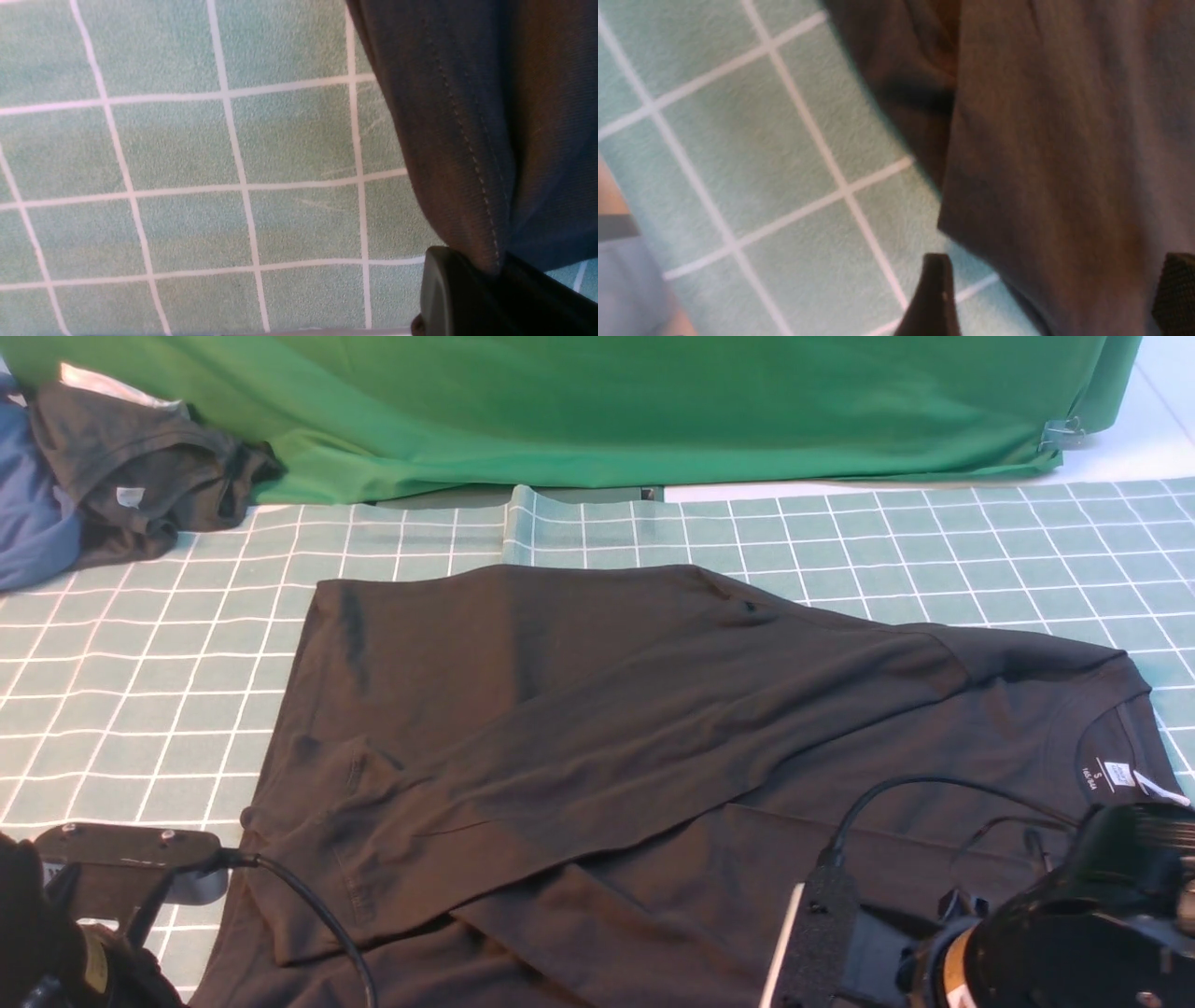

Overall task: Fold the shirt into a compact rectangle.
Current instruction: 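Grasp the near edge of the shirt at its hem and shoulder corners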

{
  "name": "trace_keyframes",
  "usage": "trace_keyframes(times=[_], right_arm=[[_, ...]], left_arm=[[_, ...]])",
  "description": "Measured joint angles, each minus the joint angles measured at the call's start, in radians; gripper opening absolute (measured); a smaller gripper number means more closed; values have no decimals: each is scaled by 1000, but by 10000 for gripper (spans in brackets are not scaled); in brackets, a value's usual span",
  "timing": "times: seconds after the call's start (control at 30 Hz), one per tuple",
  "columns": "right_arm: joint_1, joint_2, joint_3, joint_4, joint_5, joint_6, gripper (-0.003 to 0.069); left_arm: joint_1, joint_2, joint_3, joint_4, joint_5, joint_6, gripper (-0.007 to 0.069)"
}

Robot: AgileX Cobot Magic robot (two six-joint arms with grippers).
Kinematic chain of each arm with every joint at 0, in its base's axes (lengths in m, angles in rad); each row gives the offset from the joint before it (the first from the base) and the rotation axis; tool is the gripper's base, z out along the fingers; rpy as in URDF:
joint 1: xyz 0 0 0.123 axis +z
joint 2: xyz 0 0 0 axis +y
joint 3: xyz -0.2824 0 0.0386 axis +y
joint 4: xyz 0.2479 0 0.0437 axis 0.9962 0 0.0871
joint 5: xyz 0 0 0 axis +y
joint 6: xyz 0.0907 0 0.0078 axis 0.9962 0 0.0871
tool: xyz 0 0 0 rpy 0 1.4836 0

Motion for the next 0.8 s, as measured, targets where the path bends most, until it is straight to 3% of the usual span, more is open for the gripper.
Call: trace_keyframes(times=[0.1, 0.23, 0.3, 0.37, 0.8], right_arm=[[0, 38, 0, -22, -7, 0, 525], [0, 62, 0, -45, -6, -1, 274], [0, 62, 0, -49, 2, -1, 111], [0, 60, 0, -52, 16, -1, 60], [1, -198, 0, -16, 248, 14, 33]], left_arm=[[0, 0, 0, 0, -2, 3, 7], [0, 0, 0, -12, -3, 3, 7], [0, 0, -1, -13, -4, 3, 7], [0, 0, -10, -16, 2, 3, 7], [0, -147, -165, -46, 123, -21, 11]])
